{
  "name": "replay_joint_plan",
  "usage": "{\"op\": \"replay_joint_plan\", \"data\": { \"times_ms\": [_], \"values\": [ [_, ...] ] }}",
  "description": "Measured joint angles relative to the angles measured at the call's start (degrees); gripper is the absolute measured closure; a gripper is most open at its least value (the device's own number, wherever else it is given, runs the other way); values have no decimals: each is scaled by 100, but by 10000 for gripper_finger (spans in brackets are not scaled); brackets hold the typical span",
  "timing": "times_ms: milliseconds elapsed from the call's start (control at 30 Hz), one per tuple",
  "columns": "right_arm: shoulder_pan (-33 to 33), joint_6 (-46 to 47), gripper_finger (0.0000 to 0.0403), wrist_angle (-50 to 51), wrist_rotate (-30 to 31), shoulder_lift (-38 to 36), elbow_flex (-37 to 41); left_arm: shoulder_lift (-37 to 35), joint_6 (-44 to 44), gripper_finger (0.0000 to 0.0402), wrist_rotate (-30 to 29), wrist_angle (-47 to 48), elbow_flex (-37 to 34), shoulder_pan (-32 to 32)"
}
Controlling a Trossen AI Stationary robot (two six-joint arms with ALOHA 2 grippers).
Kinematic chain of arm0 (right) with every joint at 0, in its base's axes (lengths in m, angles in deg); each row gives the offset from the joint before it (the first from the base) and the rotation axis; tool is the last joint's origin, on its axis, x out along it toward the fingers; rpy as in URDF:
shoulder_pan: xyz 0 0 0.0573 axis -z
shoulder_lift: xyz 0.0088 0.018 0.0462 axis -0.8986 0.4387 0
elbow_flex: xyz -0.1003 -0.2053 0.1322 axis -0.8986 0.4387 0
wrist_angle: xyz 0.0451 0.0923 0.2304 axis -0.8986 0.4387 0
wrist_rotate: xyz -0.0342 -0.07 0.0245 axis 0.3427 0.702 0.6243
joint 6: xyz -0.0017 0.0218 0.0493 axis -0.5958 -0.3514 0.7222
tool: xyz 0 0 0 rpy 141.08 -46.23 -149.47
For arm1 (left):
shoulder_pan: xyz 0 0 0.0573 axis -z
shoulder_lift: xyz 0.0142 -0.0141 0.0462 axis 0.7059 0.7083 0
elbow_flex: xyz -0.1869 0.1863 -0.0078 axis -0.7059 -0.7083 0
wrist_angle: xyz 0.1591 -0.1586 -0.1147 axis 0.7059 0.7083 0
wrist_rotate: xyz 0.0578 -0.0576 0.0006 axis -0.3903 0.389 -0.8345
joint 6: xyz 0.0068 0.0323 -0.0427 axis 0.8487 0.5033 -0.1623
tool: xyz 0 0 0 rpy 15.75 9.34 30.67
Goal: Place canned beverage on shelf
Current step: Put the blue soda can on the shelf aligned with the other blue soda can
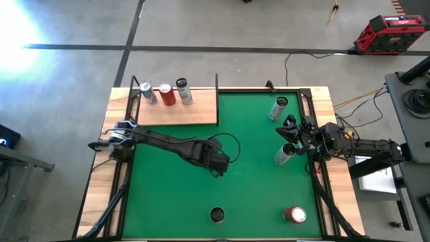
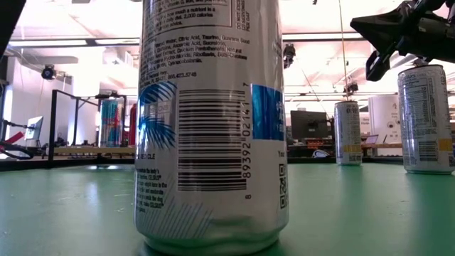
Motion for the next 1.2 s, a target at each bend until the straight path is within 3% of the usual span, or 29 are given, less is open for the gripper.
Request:
{"op": "replay_joint_plan", "data": {
  "times_ms": [233, 567, 800, 967, 1200],
  "values": [
    [1, 2, 390, 0, 0, 0, 0, -173, 2887, 185, 8, -292, 4, -14],
    [1, 0, 390, 0, -2, -2, -2, -247, 6022, 185, 531, -747, 4, -28],
    [-1, 0, 390, 0, -2, 0, 0, -247, 7615, 185, 997, -1456, 10, -66],
    [1, 1, 390, 0, -2, 0, -2, -247, 8739, 185, 1807, -1746, 11, -145],
    [1, 0, 390, 0, -1, -1, -1, -236, 9047, 174, 2703, -1474, 11, -409]
  ]
}}
